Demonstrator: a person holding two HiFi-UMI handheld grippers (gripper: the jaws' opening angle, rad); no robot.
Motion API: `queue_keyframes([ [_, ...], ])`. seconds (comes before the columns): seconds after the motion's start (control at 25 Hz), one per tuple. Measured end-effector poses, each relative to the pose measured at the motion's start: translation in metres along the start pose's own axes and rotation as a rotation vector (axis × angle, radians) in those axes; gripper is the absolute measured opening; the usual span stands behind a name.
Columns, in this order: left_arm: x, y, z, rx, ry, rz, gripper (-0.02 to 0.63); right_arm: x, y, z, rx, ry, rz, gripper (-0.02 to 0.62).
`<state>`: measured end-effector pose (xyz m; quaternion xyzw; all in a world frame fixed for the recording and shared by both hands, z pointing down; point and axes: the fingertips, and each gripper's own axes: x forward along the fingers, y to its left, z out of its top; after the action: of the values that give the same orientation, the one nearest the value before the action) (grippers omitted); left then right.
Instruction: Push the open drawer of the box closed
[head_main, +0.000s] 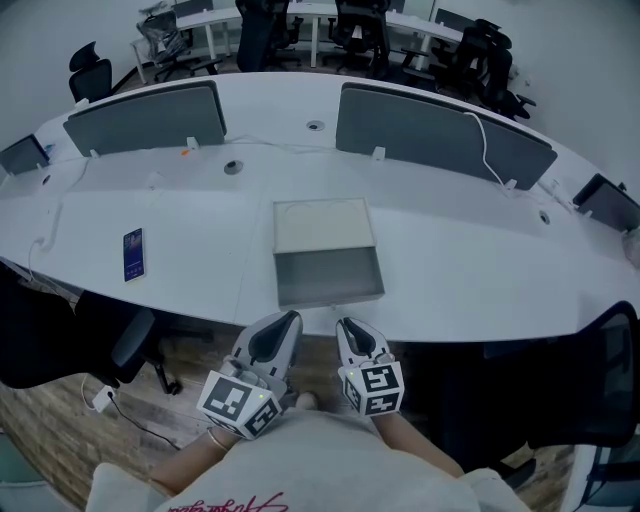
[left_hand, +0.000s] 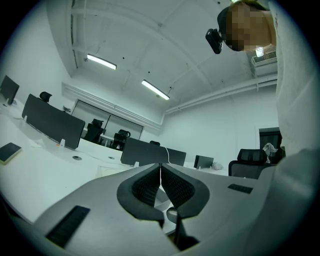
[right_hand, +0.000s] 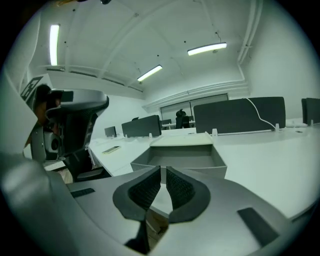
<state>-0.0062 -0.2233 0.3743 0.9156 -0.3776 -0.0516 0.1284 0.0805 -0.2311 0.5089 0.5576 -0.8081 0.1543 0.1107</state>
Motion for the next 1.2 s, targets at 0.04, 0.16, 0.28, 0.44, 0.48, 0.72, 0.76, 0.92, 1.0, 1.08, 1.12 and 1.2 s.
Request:
queue_keyframes([
  [0.04, 0.0, 0.002, 0.0, -0.002, 0.002, 0.003, 0.018, 0.004, -0.002, -0.005, 0.003, 0.015, -0.003, 0.021],
  [0.16, 0.0, 0.009, 0.0, -0.006, 0.006, 0.017, 0.018, 0.016, -0.007, -0.014, 0.022, 0.048, -0.01, 0.024],
  [0.28, 0.0, 0.015, 0.0, -0.01, 0.007, 0.034, 0.018, 0.027, -0.013, -0.021, 0.037, 0.079, -0.019, 0.062],
  [0.44, -0.001, 0.021, 0.001, -0.014, 0.008, 0.044, 0.018, 0.04, -0.014, -0.031, 0.052, 0.126, -0.023, 0.072],
  [0.48, -0.001, 0.022, 0.001, -0.014, 0.009, 0.047, 0.018, 0.043, -0.014, -0.034, 0.053, 0.137, -0.028, 0.072],
  [0.72, -0.007, 0.03, -0.001, -0.021, 0.008, 0.062, 0.018, 0.057, -0.017, -0.041, 0.074, 0.177, -0.062, 0.087],
  [0.76, -0.008, 0.031, -0.001, -0.023, 0.007, 0.064, 0.018, 0.058, -0.017, -0.041, 0.073, 0.183, -0.069, 0.087],
  [0.92, -0.009, 0.032, 0.002, -0.021, -0.002, 0.066, 0.018, 0.061, -0.019, -0.041, 0.075, 0.207, -0.094, 0.087],
  [1.0, -0.011, 0.033, 0.004, -0.019, -0.008, 0.067, 0.018, 0.063, -0.022, -0.041, 0.077, 0.225, -0.105, 0.086],
  [1.08, -0.012, 0.034, 0.004, -0.021, -0.012, 0.071, 0.018, 0.064, -0.023, -0.042, 0.08, 0.248, -0.098, 0.082],
  [1.12, -0.013, 0.035, 0.005, -0.021, -0.015, 0.072, 0.018, 0.064, -0.024, -0.043, 0.081, 0.257, -0.09, 0.081],
  [1.2, -0.014, 0.035, 0.006, -0.022, -0.021, 0.072, 0.018, 0.064, -0.024, -0.043, 0.071, 0.264, -0.078, 0.08],
])
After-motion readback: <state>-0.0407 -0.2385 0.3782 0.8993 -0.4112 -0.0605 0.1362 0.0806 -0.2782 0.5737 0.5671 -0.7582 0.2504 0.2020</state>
